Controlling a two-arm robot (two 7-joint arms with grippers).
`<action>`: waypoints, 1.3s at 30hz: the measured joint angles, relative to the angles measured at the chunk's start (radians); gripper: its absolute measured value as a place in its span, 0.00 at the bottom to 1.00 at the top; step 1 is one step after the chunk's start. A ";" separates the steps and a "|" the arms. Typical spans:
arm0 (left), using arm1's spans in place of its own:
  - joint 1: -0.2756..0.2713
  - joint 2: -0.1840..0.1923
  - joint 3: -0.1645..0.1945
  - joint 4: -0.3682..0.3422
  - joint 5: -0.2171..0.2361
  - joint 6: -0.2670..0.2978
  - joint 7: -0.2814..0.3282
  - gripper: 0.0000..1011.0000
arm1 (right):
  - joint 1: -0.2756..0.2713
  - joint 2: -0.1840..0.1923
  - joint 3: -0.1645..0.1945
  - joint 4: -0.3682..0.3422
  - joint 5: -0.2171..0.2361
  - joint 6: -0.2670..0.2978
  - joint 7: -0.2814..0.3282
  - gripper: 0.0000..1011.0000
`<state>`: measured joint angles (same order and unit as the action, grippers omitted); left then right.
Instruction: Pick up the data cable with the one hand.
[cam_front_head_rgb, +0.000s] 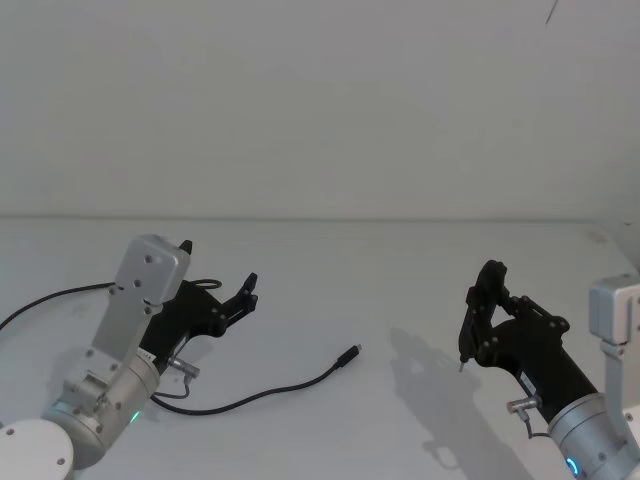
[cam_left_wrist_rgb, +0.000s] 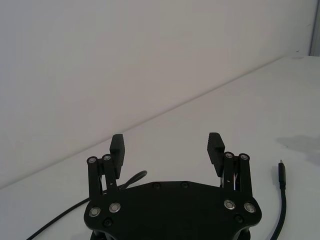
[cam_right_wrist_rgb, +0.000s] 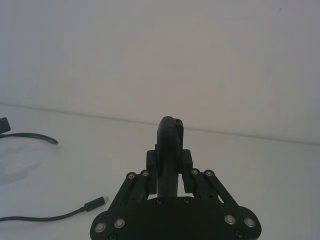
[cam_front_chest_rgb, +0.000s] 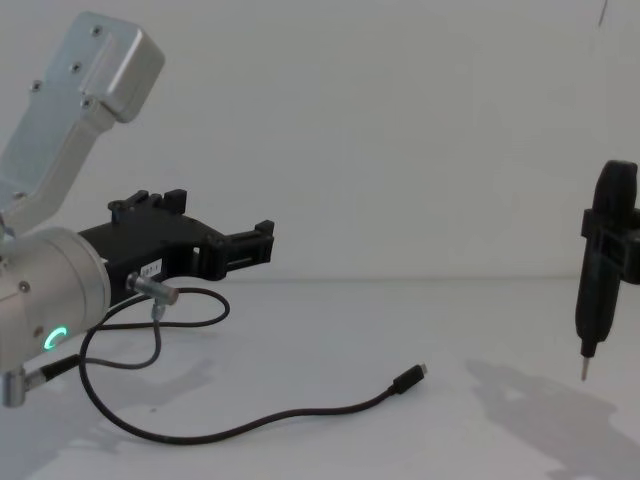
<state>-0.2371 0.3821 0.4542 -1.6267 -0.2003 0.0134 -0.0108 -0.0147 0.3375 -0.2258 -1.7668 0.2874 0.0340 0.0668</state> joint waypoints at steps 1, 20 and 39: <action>0.000 0.000 0.000 0.000 0.000 0.000 0.000 0.99 | 0.000 0.000 0.000 0.000 0.000 0.000 0.000 0.28; 0.000 0.000 0.000 0.001 0.000 0.001 0.000 0.99 | 0.000 0.000 0.000 0.000 0.000 0.000 0.000 0.28; 0.000 0.000 0.000 0.000 0.000 0.001 -0.002 0.99 | 0.000 0.000 0.000 0.000 0.000 0.000 0.000 0.28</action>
<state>-0.2372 0.3823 0.4542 -1.6266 -0.2004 0.0145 -0.0131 -0.0146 0.3375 -0.2258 -1.7668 0.2874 0.0340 0.0668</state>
